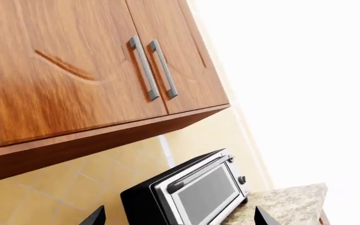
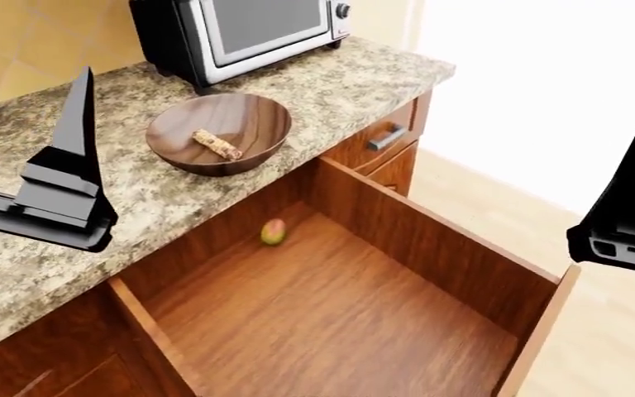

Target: Place the bar in the bowl and close the drawer.

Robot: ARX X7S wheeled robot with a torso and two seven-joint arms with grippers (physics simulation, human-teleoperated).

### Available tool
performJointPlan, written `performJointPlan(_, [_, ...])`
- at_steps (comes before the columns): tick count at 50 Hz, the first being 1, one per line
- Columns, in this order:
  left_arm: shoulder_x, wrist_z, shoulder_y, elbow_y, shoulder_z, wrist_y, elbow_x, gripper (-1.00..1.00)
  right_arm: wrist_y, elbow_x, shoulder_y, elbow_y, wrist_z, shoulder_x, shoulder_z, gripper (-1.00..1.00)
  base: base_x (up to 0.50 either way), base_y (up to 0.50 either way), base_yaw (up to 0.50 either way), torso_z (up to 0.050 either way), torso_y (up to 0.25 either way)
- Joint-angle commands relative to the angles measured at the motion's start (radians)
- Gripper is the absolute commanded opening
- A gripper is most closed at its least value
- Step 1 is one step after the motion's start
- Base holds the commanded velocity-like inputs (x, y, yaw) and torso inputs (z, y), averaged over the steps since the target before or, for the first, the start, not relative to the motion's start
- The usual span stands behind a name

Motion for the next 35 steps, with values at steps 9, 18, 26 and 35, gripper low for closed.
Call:
performJointPlan(9, [-0.001,-0.007,-0.059,-0.007,0.027,-0.018,-0.029,1.0,-0.046,-0.039,-0.047,0.02,0.003,-0.001,-0.025,1.0,0.0,0.0,-0.5,0.0,0.0])
performJointPlan(18, [-0.004,-0.01,-0.054,-0.004,0.028,-0.017,-0.027,1.0,-0.053,-0.043,-0.056,0.024,0.003,0.003,-0.027,1.0,0.0,0.0,-0.5,0.0,0.0])
performJointPlan(26, [-0.01,-0.008,-0.04,-0.003,0.023,-0.008,-0.024,1.0,-0.058,-0.052,-0.062,0.023,0.004,0.007,-0.026,1.0,0.0,0.0,-0.5,0.0,0.0])
performJointPlan(35, [-0.004,-0.012,-0.038,-0.003,0.031,-0.009,-0.012,1.0,0.017,-0.052,-0.046,0.012,0.005,-0.006,-0.016,1.0,0.0,0.0,-0.13,0.0,0.0])
